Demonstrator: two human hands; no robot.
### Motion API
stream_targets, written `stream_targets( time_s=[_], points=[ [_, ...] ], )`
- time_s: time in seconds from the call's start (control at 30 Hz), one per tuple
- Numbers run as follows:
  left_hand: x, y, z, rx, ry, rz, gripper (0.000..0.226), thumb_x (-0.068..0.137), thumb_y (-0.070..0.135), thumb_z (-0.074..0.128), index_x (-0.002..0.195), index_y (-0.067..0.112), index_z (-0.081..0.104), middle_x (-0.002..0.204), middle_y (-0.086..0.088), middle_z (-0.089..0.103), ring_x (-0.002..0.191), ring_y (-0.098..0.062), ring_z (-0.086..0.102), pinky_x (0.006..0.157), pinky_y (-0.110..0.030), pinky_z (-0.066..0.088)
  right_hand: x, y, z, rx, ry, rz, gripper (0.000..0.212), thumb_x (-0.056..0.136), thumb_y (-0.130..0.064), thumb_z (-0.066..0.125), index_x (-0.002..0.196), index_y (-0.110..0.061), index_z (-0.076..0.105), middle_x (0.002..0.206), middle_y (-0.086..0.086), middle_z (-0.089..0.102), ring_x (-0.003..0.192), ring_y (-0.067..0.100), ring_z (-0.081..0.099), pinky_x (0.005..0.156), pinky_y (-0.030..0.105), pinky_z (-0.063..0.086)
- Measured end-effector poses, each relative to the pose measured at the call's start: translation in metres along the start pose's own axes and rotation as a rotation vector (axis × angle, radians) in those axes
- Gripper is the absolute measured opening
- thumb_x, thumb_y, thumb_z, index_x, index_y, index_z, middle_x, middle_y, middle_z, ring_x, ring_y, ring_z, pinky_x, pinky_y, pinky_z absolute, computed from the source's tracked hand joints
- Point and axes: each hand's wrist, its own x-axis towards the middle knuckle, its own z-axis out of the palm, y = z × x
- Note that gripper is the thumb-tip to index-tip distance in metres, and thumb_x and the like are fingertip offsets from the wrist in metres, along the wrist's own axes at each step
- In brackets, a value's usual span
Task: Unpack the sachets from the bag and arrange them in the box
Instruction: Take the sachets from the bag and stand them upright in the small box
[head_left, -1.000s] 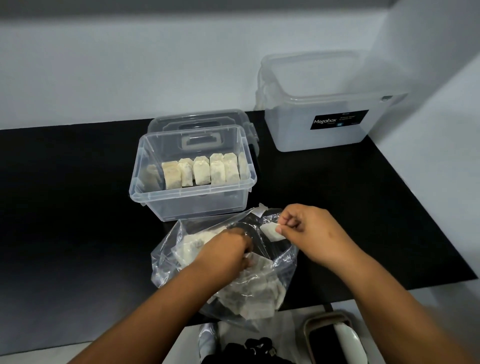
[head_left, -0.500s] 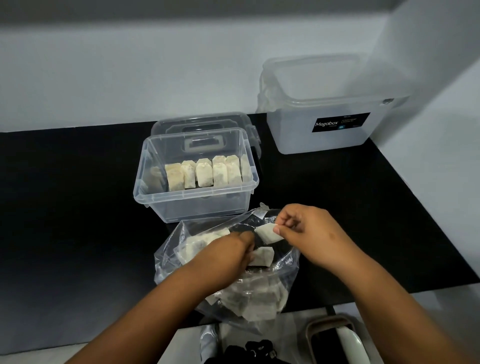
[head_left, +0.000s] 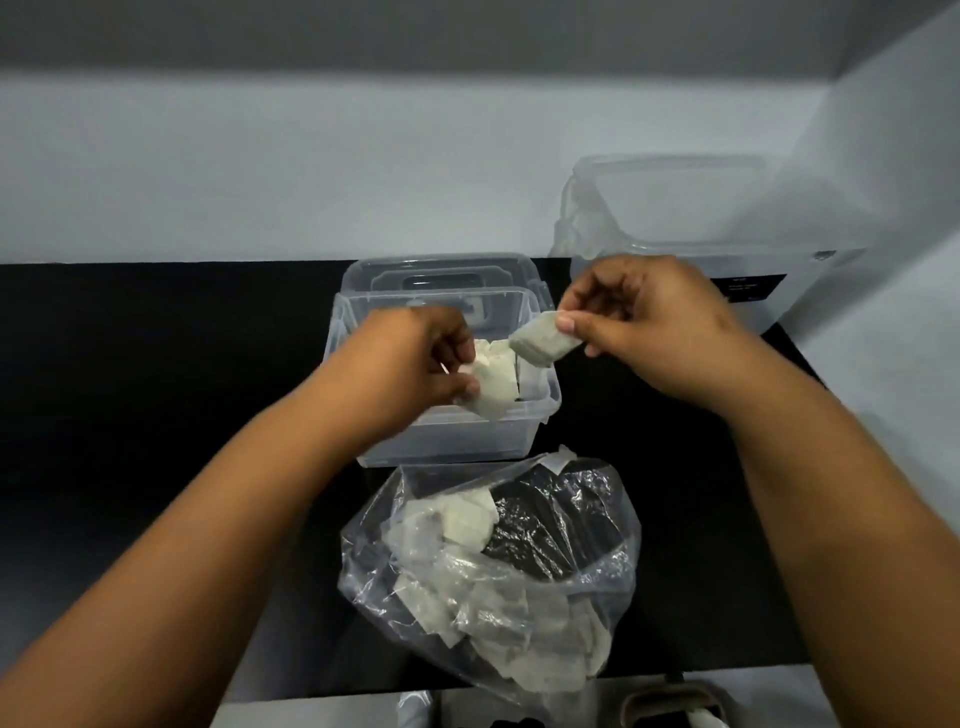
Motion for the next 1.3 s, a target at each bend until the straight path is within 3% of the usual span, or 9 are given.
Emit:
stream_targets(
  time_s=[0.2, 0.47, 0.6, 0.73, 0.8, 0.87, 1.0, 1.13, 1.3],
  points=[
    [0.038, -0.037, -0.026, 0.165, 0.084, 0.026, 0.013, 0.082, 0.015, 0.070, 0.090, 0.023, 0.064, 0.085, 0.010, 0.064, 0.079, -0.010, 0.061, 0.073, -0.030, 0.051, 0.064, -0.002, 0.043, -0.298, -0.142, -0.035, 0.006, 0.086, -0.016, 0.069, 0.092, -0.013, 0.069, 0.074, -0.006, 0.063, 0.075, 0.016, 0.064, 0.068, 0.026, 0.048],
    [0.075, -0.068, 0.010, 0.289, -0.171, -0.020, 0.018, 0.079, 0.013, 0.074, 0.092, 0.021, 0.064, 0.087, 0.005, 0.065, 0.083, -0.015, 0.061, 0.076, -0.030, 0.051, 0.102, 0.011, 0.109, -0.675, -0.607, 0.072, 0.012, 0.084, -0.007, 0.065, 0.093, -0.013, 0.072, 0.093, 0.007, 0.071, 0.080, 0.023, 0.066, 0.075, 0.035, 0.055],
    [0.084, -0.078, 0.019, 0.235, -0.237, -0.039, 0.019, 0.076, 0.013, 0.078, 0.085, 0.022, 0.063, 0.083, 0.004, 0.067, 0.079, -0.015, 0.063, 0.073, -0.028, 0.051, 0.112, 0.018, 0.128, -0.805, -0.752, 0.198, 0.004, 0.085, -0.004, 0.067, 0.086, -0.008, 0.066, 0.083, 0.009, 0.069, 0.068, 0.023, 0.062, 0.074, 0.034, 0.057],
    [0.090, -0.085, 0.024, 0.192, -0.279, -0.033, 0.020, 0.074, 0.013, 0.080, 0.086, 0.021, 0.066, 0.081, 0.006, 0.068, 0.073, -0.008, 0.062, 0.065, -0.021, 0.046, 0.117, 0.017, 0.135, -0.872, -0.686, 0.323, 0.024, 0.087, 0.002, 0.062, 0.070, -0.010, 0.050, 0.073, 0.006, 0.052, 0.064, 0.020, 0.055, 0.056, 0.029, 0.046],
    [0.093, -0.087, 0.025, 0.162, -0.305, -0.028, 0.021, 0.073, 0.014, 0.080, 0.087, 0.020, 0.066, 0.080, 0.008, 0.068, 0.070, -0.003, 0.060, 0.061, -0.017, 0.041, 0.120, 0.014, 0.135, -0.887, -0.666, 0.378, 0.010, 0.086, 0.004, 0.062, 0.090, -0.004, 0.060, 0.081, 0.006, 0.052, 0.077, 0.021, 0.055, 0.068, 0.027, 0.045],
    [0.096, -0.088, 0.026, 0.153, -0.329, -0.026, 0.020, 0.074, 0.014, 0.080, 0.087, 0.020, 0.066, 0.079, 0.009, 0.067, 0.070, -0.002, 0.060, 0.059, -0.015, 0.039, 0.123, 0.014, 0.137, -0.853, -0.650, 0.430, 0.024, 0.086, 0.002, 0.062, 0.110, -0.002, 0.061, 0.098, 0.009, 0.057, 0.086, 0.023, 0.056, 0.076, 0.028, 0.045],
    [0.103, -0.090, 0.031, 0.174, -0.365, -0.019, 0.020, 0.073, 0.014, 0.081, 0.087, 0.019, 0.067, 0.080, 0.009, 0.067, 0.073, -0.006, 0.062, 0.064, -0.018, 0.045, 0.127, 0.012, 0.138, -0.794, -0.625, 0.464, 0.031, 0.090, -0.001, 0.058, 0.121, -0.002, 0.059, 0.125, 0.012, 0.058, 0.106, 0.026, 0.060, 0.080, 0.029, 0.044],
    [0.114, -0.088, 0.040, 0.204, -0.399, -0.003, 0.020, 0.072, 0.014, 0.081, 0.083, 0.020, 0.065, 0.080, 0.007, 0.067, 0.078, -0.011, 0.064, 0.076, -0.029, 0.053, 0.126, 0.005, 0.128, -0.745, -0.613, 0.476, 0.034, 0.095, -0.004, 0.053, 0.128, 0.000, 0.054, 0.122, 0.015, 0.055, 0.104, 0.024, 0.054, 0.095, 0.031, 0.043],
    [0.127, -0.086, 0.051, 0.133, -0.518, -0.050, 0.019, 0.072, 0.013, 0.081, 0.082, 0.020, 0.066, 0.082, 0.004, 0.069, 0.079, -0.014, 0.066, 0.081, -0.035, 0.055, 0.099, -0.008, 0.093, -0.634, -0.535, 0.499, 0.014, 0.097, -0.014, 0.052, 0.090, -0.010, 0.063, 0.106, 0.007, 0.064, 0.090, 0.017, 0.057, 0.081, 0.028, 0.045]
  ],
)
